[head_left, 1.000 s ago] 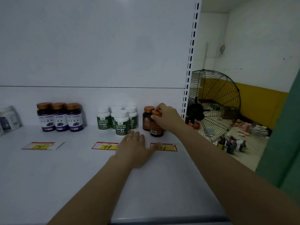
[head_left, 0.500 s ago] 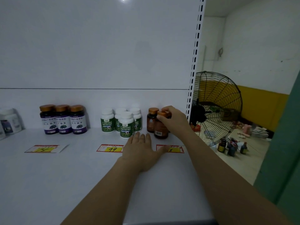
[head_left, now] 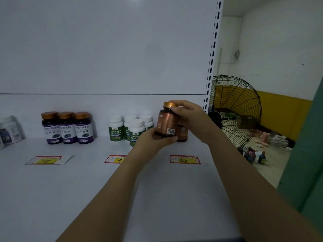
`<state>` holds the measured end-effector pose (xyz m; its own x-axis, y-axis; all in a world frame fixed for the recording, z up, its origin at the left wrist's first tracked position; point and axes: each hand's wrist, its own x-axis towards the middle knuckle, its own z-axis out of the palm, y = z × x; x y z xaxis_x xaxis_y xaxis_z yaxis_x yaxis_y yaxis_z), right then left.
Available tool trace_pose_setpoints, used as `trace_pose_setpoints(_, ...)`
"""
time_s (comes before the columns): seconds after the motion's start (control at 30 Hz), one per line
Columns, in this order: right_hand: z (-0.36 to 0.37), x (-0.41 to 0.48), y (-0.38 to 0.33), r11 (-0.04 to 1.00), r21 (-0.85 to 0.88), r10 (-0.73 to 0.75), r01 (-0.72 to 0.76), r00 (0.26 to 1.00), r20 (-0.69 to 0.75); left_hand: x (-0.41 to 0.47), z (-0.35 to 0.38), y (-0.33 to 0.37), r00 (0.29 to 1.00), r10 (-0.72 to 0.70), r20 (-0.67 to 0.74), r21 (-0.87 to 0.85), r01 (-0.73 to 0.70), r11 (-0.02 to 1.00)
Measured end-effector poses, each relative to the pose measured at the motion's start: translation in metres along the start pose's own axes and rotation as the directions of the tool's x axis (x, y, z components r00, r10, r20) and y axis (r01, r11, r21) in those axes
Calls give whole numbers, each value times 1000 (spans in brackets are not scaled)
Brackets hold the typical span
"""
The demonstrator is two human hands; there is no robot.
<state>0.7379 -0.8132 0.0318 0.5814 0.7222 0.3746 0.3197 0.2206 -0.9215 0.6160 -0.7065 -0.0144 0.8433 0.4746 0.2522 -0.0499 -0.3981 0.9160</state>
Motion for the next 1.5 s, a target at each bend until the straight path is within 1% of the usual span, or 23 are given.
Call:
trace_pose_setpoints(0.07,-3,0,-1,998,62,-15,13,999,38,-1,-2,4,1000,-14,26,-119,17,993)
trace_pose_setpoints(0.13,-4,0,-1,995,103,-17,11,998,58,-1,-3,7,999,-42,34,-190,48,981)
trace_pose_setpoints(0.2,-1,-1,0,996,91,-11,7,999,40,0,-2,6,998,-56,-3,-175,55,983)
trace_pose_setpoints(0.27,3,-1,0,1000,-3,-5,5,999,-34,0,1,6,998,-44,-49,-100,39,994)
trace_pose_setpoints(0.33,5,-2,-1,997,-71,-20,12,994,-110,-1,3,7,998,-25,-56,-74,21,997)
trace_pose_setpoints(0.43,1,-2,-3,999,-21,-28,25,991,-132,1,3,7,999,-49,13,-138,50,989)
trace_pose_setpoints(0.53,-2,-2,-4,999,27,-29,32,996,-88,1,2,6,981,-91,174,-299,140,944)
trace_pose_setpoints(0.6,-2,-2,-4,999,43,-32,33,999,-41,1,2,6,975,-91,201,-358,159,920)
trace_pose_setpoints(0.63,-1,-2,-5,998,47,-30,31,999,-22,1,1,6,981,-89,170,-352,144,925)
trace_pose_setpoints(0.7,2,-3,-6,1000,12,-23,23,1000,-17,2,0,5,996,-73,48,-276,84,957)
trace_pose_setpoints(0.77,5,-3,-5,998,-64,-30,26,998,-62,1,0,5,998,-44,-40,-192,35,981)
trace_pose_setpoints(0.8,6,-3,-4,996,-87,-40,32,995,-92,1,0,4,998,-37,-57,-164,27,986)
trace_pose_setpoints(0.87,5,-3,-3,997,-71,-53,43,989,-141,2,0,3,998,-44,-35,-144,39,989)
trace_pose_setpoints(0.93,3,-2,-2,999,-15,-48,46,988,-150,2,0,3,995,-81,51,-185,89,979)
trace_pose_setpoints(1.0,1,-2,-2,999,10,-44,45,992,-118,2,0,3,981,-116,157,-279,157,947)
trace_pose_setpoints(1.07,1,-3,-3,998,34,-41,43,997,-61,1,0,3,971,-123,207,-329,187,926)
trace_pose_setpoints(1.13,2,-2,-4,998,52,-28,29,999,-23,2,0,3,977,-129,168,-307,176,935)
trace_pose_setpoints(1.2,5,-2,-4,999,46,-3,4,1000,-15,3,1,2,989,-130,70,-245,144,959)
trace_pose_setpoints(1.27,7,-4,-3,1000,-31,-2,1,999,-33,3,1,3,996,-90,-20,-159,86,984)
trace_pose_setpoints(1.3,8,-5,-2,997,-73,-12,9,999,-47,2,1,3,997,-63,-41,-113,58,992)
trace_pose_setpoints(1.37,6,-6,-1,996,-89,-26,20,997,-69,1,1,3,999,-36,-40,-76,33,997)
trace_pose_setpoints(1.4,4,-6,-2,997,-71,-28,23,997,-71,2,2,3,999,-39,-25,-90,36,995)
trace_pose_setpoints(1.5,0,-5,-3,1000,11,-23,24,998,-59,1,3,6,994,-75,85,-230,92,969)
